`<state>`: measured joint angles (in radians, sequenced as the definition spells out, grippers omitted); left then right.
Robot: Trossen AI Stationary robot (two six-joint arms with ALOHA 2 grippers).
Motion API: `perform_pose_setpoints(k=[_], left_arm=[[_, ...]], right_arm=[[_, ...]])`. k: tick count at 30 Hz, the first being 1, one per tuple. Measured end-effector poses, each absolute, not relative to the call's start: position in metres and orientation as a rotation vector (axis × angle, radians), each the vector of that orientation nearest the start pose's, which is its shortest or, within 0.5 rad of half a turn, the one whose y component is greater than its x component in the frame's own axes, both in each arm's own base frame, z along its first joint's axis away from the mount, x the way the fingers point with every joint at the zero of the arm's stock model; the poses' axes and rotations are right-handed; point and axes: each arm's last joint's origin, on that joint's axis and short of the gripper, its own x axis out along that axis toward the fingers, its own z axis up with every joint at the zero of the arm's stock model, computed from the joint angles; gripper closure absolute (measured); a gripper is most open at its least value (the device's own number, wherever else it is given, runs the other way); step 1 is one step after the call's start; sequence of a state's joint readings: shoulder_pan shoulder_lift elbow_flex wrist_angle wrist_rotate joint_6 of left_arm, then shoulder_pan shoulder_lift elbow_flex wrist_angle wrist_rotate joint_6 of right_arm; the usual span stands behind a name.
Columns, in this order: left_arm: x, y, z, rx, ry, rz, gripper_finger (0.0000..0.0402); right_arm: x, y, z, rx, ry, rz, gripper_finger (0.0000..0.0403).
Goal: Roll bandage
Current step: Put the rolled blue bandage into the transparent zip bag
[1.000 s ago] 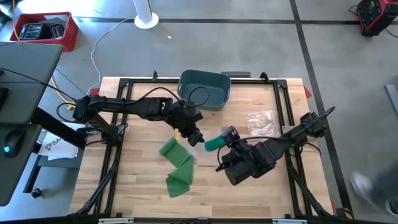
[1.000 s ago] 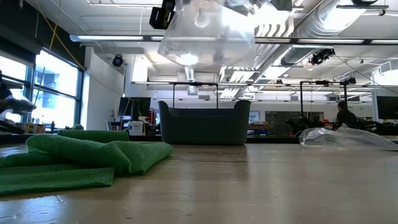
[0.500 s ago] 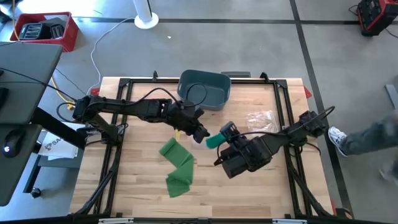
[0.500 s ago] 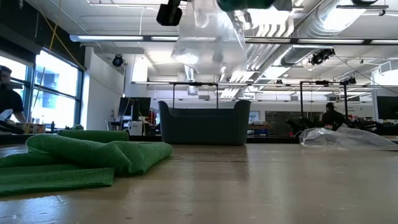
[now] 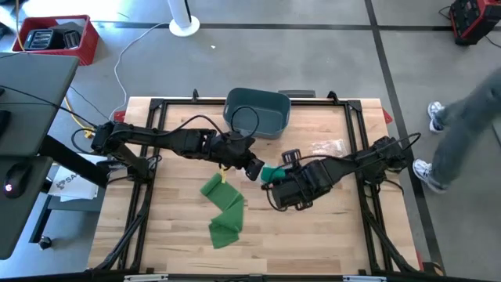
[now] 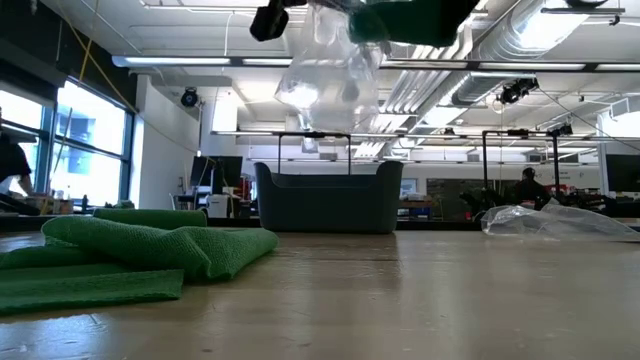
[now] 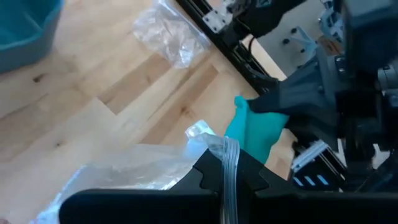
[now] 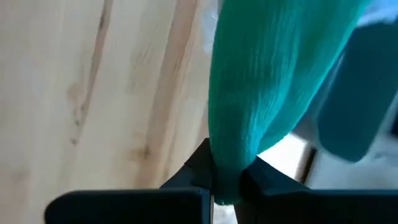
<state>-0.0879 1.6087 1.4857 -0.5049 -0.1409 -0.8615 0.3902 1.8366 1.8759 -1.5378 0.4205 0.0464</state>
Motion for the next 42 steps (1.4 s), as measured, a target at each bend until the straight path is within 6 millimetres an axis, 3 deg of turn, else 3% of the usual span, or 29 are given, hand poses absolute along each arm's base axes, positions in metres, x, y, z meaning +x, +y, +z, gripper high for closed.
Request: perform_pose_setpoints(k=[7,16,27,32,42], left_arm=[[0.364,-0.032,0.330,-0.703,0.596,0.306,0.0401],[0.367,-0.045,0.327,-0.619,0.597,0.273,0.0401],[0.365,-0.054,0.336,-0.518,0.538,0.248,0.0401],[0.366,-0.065,0.341,-0.400,0.474,0.217,0.0401],[0.359,-0.068,0.339,-0.384,0.479,0.353,0.0401]], right_arm=[[0.325,0.109,0.333,-0.284,1.387,-0.036,0.0382],[0.334,0.099,0.346,0.028,1.253,-0.056,0.0382],[0.320,0.083,0.359,0.462,1.334,-0.160,0.0382],[0.333,0.079,0.365,0.589,1.232,-0.093,0.0382],[0.335,0.069,0.365,0.798,1.214,-0.257,0.0382]])
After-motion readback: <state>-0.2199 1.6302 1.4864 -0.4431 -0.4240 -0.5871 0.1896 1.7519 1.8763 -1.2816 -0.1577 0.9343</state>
